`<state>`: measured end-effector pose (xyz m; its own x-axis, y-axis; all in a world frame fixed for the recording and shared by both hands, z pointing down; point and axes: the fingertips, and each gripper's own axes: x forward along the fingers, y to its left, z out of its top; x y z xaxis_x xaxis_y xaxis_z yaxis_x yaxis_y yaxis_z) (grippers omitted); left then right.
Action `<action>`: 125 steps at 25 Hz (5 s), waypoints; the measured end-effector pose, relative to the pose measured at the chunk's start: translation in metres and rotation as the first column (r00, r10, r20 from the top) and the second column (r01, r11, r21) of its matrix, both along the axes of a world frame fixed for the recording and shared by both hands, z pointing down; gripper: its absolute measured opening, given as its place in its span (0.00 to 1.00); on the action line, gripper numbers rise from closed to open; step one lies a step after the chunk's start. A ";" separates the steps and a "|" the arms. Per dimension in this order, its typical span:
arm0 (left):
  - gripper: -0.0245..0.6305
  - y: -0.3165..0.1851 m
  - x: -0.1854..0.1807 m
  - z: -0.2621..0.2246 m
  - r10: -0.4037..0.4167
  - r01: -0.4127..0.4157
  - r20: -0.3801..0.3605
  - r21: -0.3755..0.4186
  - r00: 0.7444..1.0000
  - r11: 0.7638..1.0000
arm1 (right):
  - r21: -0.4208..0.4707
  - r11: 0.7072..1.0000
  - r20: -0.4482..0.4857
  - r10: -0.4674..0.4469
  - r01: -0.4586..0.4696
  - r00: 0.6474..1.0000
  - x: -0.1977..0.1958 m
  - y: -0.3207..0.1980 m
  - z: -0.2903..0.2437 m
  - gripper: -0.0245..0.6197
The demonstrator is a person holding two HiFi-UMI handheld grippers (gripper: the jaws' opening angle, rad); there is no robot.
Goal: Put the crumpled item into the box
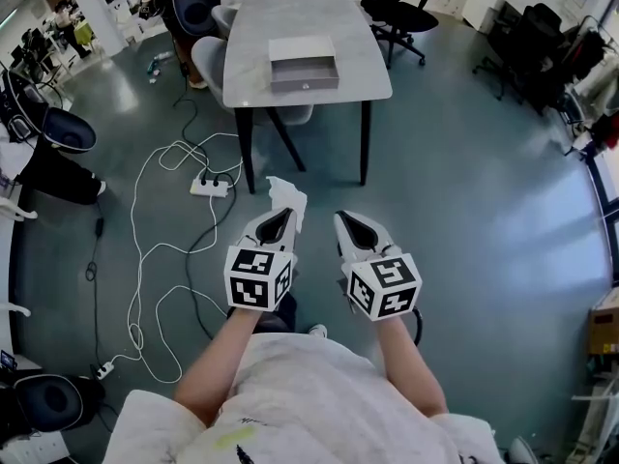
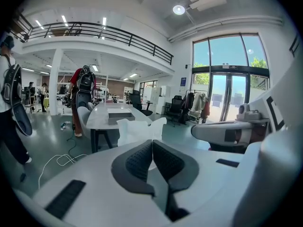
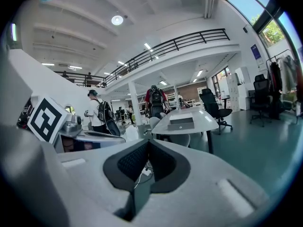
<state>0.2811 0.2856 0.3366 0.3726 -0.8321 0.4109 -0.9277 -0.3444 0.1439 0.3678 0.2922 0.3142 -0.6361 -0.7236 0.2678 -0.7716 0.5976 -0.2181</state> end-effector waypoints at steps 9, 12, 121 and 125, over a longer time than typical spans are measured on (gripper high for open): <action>0.06 -0.071 -0.023 0.003 -0.001 0.001 -0.032 0.001 0.999 1.000 | -0.008 1.000 -0.036 -0.001 0.001 0.999 -0.024 -0.069 0.004 0.05; 0.06 -0.100 -0.036 0.000 0.004 -0.004 -0.041 0.002 0.999 1.000 | -0.007 1.000 -0.045 0.003 -0.003 0.999 -0.037 -0.097 0.000 0.05; 0.06 -0.601 -0.054 0.155 0.389 -0.242 0.242 -0.474 0.889 0.846 | -0.158 0.987 -0.076 0.001 -0.013 0.997 -0.067 -0.602 0.059 0.05; 0.06 -0.606 -0.048 0.157 0.429 -0.282 0.244 -0.467 0.870 0.838 | -0.159 0.986 -0.078 0.026 -0.038 0.997 -0.063 -0.605 0.059 0.05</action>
<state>0.2332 -0.3206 0.4936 0.3928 -0.3993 0.8284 -0.7681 -0.6378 0.0567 0.3047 -0.3126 0.3731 -0.5870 -0.6870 0.4282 -0.8075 0.5342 -0.2500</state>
